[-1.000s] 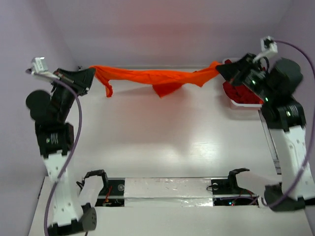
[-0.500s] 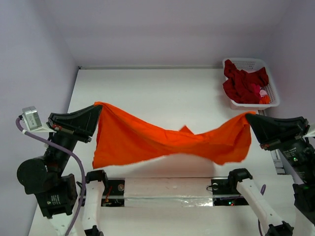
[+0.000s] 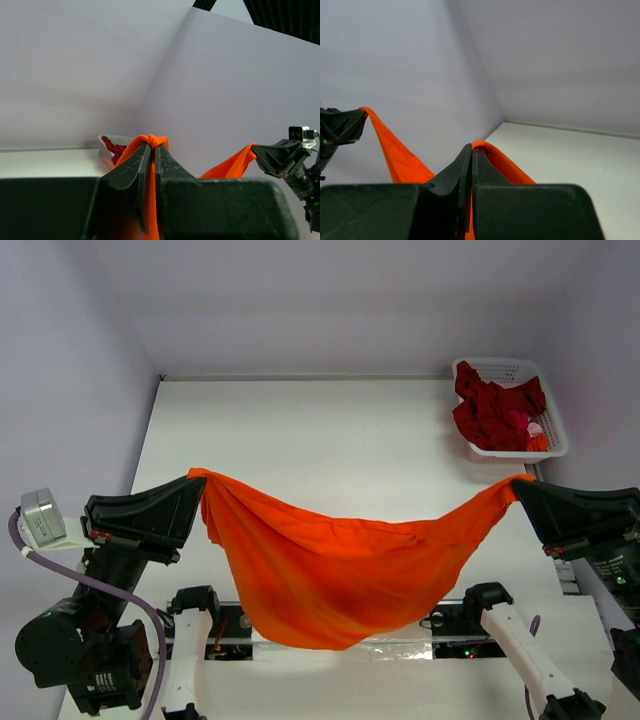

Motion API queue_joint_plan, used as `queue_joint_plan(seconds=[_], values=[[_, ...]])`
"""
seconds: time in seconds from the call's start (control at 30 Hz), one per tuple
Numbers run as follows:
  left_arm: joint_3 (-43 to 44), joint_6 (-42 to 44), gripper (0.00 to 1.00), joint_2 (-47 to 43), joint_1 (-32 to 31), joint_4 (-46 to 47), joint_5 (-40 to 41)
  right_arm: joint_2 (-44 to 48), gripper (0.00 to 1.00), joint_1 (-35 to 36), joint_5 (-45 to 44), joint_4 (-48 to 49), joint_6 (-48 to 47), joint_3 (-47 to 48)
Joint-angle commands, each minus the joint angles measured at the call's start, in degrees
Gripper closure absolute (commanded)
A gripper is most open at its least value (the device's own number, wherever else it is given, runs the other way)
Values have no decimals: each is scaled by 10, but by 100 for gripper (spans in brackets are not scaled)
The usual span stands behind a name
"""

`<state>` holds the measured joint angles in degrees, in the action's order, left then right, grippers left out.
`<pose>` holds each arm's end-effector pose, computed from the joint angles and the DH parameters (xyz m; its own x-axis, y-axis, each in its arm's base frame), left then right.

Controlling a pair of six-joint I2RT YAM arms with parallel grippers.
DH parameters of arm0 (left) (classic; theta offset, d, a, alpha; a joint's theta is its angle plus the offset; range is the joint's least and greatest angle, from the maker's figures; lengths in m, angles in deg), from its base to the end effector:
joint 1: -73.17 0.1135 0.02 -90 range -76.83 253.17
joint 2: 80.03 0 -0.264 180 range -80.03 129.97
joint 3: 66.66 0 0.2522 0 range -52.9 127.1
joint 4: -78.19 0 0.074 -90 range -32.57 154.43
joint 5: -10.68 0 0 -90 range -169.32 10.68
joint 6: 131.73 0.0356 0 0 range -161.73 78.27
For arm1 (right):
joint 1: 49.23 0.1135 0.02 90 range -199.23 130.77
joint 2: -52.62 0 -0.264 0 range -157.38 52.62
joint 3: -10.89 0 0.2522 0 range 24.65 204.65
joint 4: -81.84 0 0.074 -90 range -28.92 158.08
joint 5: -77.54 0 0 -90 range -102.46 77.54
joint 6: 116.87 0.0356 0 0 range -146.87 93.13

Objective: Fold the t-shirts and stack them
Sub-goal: Flatten out the tshirt

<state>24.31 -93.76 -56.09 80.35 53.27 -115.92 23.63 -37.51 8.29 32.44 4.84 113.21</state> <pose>-0.0437 -0.0269 0.5216 0.1425 -0.6199 -0.7716 0.7327 0.5901 -0.3389 -0.0422 0.0041 0.5266 0.0714 0.5168 -0.8531 -0.6401 0.6797 0.3582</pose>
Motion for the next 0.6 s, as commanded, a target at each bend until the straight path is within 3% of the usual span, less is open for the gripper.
queue_joint_plan(seconds=[0.0,0.17,0.43,0.57], values=[[16,-15,100,13,-3,54,-1,-5,100,3,27,35,2,16],[27,-33,100,-9,-9,57,-10,31,100,3,63,60,9,-3],[116,-14,100,-29,-34,4,44,89,100,3,90,80,24,-37],[53,-4,100,-36,-34,3,66,82,100,3,80,65,13,-51]])
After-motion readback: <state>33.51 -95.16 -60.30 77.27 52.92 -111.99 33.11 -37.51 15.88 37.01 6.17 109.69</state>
